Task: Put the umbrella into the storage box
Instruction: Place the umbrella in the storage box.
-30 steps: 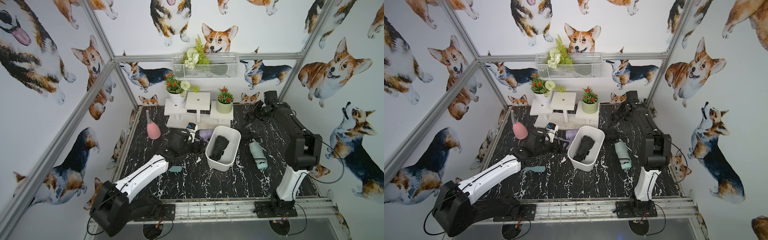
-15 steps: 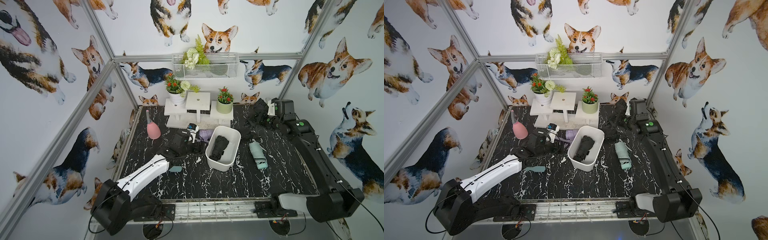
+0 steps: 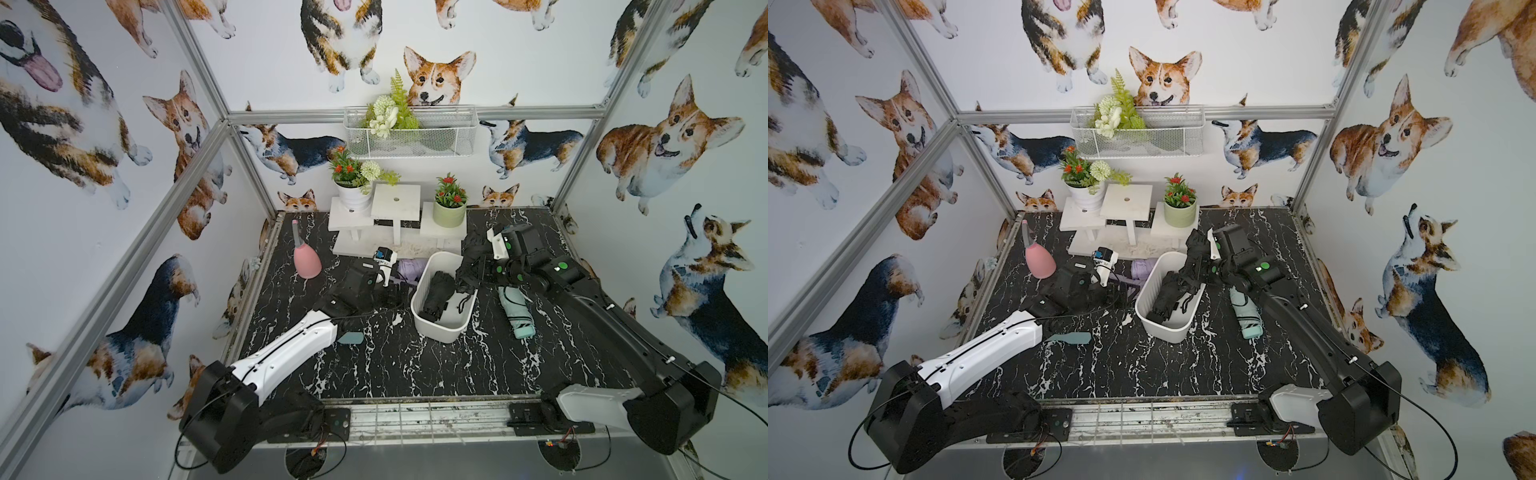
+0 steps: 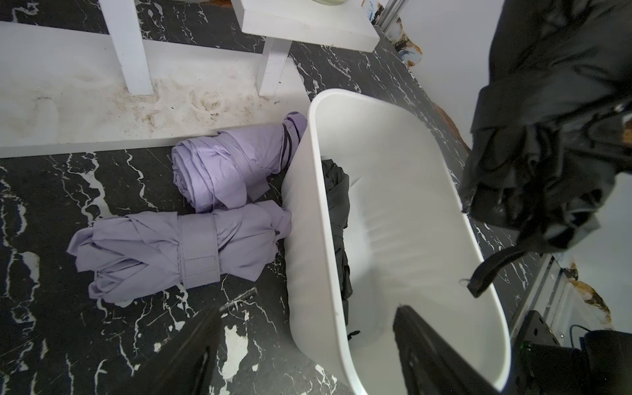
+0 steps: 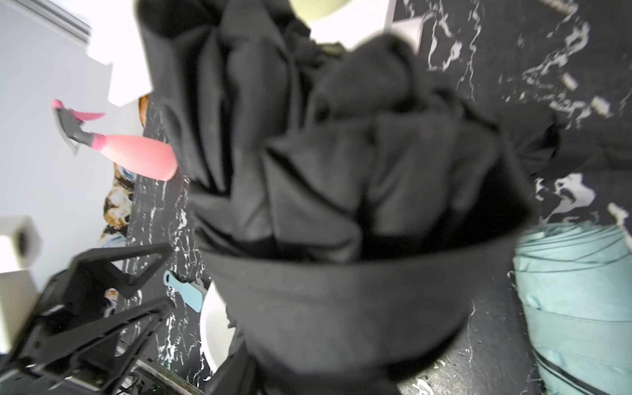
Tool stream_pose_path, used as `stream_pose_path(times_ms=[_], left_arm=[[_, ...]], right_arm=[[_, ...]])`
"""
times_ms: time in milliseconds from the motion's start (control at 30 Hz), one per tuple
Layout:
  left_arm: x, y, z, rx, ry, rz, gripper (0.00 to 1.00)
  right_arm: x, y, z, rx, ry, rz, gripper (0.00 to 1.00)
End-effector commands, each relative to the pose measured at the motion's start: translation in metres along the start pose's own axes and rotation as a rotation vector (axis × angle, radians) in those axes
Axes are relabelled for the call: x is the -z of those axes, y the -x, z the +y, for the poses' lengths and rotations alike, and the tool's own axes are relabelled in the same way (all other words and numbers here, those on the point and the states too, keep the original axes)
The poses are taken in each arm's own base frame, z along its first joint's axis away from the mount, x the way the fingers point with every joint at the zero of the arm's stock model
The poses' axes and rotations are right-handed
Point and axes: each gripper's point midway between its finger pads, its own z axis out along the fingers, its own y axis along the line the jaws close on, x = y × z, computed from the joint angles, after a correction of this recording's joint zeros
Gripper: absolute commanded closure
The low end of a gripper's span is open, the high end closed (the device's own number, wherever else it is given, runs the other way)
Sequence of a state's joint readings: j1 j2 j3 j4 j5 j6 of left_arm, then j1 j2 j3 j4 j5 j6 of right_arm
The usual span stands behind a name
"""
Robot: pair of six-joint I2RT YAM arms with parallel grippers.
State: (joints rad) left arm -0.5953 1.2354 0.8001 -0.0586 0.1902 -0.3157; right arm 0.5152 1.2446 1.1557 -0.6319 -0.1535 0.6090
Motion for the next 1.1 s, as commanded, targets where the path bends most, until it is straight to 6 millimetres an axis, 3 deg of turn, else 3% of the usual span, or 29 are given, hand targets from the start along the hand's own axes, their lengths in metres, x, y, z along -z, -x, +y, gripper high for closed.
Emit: stream_pose_path(times_ms=[0,233,467,800,1067], left_arm=[[0.001,0.003,-0.001,-0.004,-0.001,-0.016,0.16],[0.009,0.003,-0.001,-0.010,0.002,-0.029,0.16],[0.016,0.004,0.001,-0.021,0.018,-0.046,0.16],[0.021,0.005,0.001,-0.027,0.019,-0.057,0.16],[0.021,0.006,0.003,-0.030,0.035,-0.059,0.15]], right_arm=[[-0.011,0.007,0.007,-0.052,0.039,-0.075,0.67],[-0.041,-0.010,0.003,-0.151,0.081,-0.041,0.66],[-0.057,-0.022,-0.006,-0.226,0.070,-0.020,0.62],[-0.069,-0.029,-0.010,-0.250,0.060,0.005,0.47],[-0.057,-0.019,-0.012,-0.221,0.028,-0.039,0.32]])
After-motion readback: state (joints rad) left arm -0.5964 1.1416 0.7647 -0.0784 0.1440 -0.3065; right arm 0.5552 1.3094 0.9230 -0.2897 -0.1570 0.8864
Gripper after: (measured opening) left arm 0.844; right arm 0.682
